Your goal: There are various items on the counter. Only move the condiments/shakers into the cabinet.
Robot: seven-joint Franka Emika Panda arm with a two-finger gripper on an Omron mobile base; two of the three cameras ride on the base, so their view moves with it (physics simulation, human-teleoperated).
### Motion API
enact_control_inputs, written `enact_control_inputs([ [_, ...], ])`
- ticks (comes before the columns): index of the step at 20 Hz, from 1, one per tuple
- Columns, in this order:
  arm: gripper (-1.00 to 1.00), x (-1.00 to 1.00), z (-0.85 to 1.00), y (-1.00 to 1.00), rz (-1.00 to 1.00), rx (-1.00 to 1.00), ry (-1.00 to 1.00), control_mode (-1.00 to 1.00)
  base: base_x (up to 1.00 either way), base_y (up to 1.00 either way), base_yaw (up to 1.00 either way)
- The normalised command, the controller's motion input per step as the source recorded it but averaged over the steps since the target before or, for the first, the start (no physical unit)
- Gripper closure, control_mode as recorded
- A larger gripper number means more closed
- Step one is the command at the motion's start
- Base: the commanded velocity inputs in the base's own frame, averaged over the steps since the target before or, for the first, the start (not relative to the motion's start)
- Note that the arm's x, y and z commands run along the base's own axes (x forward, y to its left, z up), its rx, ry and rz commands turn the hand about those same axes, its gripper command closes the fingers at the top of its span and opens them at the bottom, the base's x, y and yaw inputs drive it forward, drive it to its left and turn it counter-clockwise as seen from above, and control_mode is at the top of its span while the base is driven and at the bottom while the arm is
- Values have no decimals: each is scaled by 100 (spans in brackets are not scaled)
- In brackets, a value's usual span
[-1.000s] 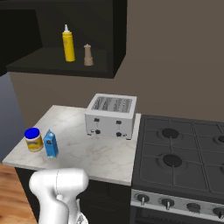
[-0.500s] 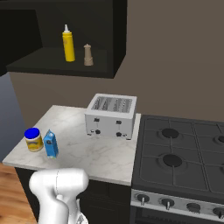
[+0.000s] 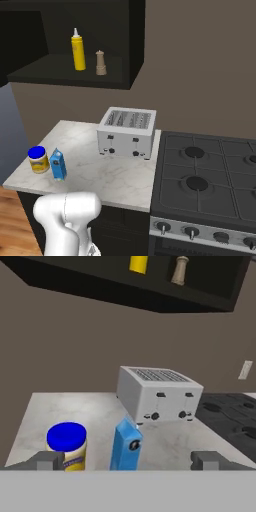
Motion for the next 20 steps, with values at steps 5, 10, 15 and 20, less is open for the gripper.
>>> enact_control_inputs([
  [5,-100,22,-23,0,0,-1,-4,-100,0,0,0],
  [10,-100,18,-25,0,0,-1,-6,-100,0,0,0],
  [15,-100,31,-22,0,0,-3,-9,-100,0,0,0],
  [20,-100,43,-18,-1,0,-3,-5,-100,0,0,0],
])
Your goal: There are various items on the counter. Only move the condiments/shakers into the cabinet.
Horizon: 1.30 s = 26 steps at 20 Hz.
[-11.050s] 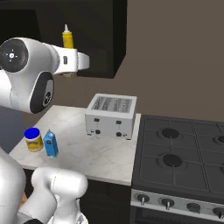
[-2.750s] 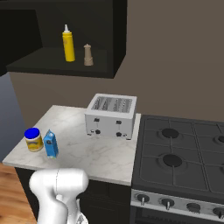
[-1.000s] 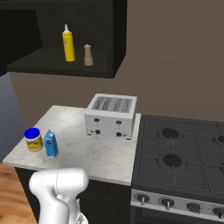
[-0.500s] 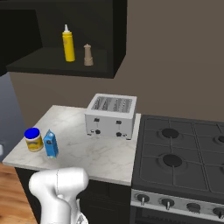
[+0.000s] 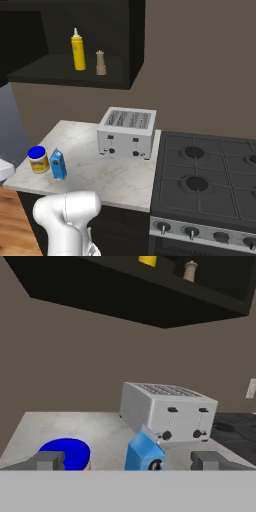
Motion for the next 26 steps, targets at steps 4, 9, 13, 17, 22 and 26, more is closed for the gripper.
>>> enact_control_inputs([
  [4,-100,33,-15,0,0,0,0,-100,0,0,0],
  [9,-100,2,-21,0,0,0,-1,-100,0,0,0],
  [13,-100,6,-9,0,0,0,-2,-100,0,0,0],
  [17,-100,18,-2,0,0,0,-1,-100,0,0,0],
  [22,-100,11,-11,0,0,0,-2,-100,0,0,0],
  [26,-100,0,-25,5,0,0,-3,-100,0,0,0],
])
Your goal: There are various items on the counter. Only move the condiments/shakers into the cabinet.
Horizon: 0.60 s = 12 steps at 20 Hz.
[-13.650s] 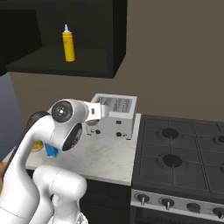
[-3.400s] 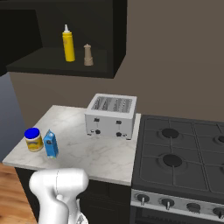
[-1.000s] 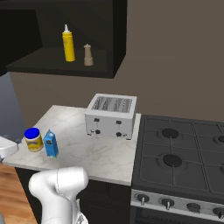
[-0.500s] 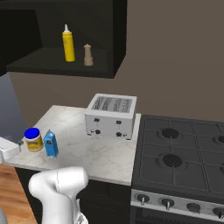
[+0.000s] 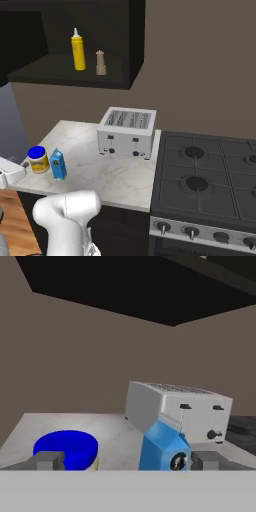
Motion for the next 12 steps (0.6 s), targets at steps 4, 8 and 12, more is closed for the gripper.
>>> enact_control_inputs([
  [4,-100,1,-21,1,0,0,0,-100,0,0,0],
  [8,-100,9,-6,1,0,0,-1,-100,0,0,0],
  [12,-100,19,-6,7,0,0,0,-100,0,0,0],
])
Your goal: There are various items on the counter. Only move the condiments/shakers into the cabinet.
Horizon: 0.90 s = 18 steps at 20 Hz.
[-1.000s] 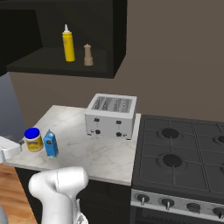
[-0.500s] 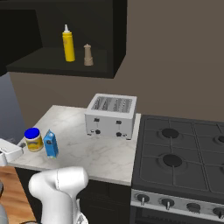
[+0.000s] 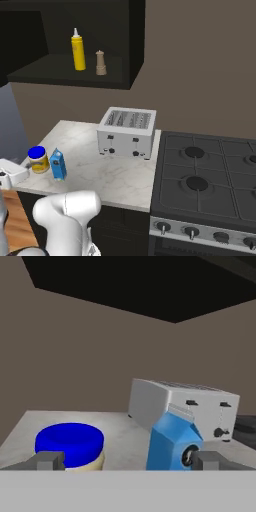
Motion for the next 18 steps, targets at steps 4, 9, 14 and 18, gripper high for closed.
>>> enact_control_inputs([
  [4,-100,24,-6,14,0,-1,0,-100,0,0,0],
  [9,-100,30,-15,22,1,-3,0,-100,0,0,0],
  [14,-100,31,-23,25,3,-4,0,-100,0,0,0],
  [18,-100,25,-30,30,3,-7,0,-100,0,0,0],
])
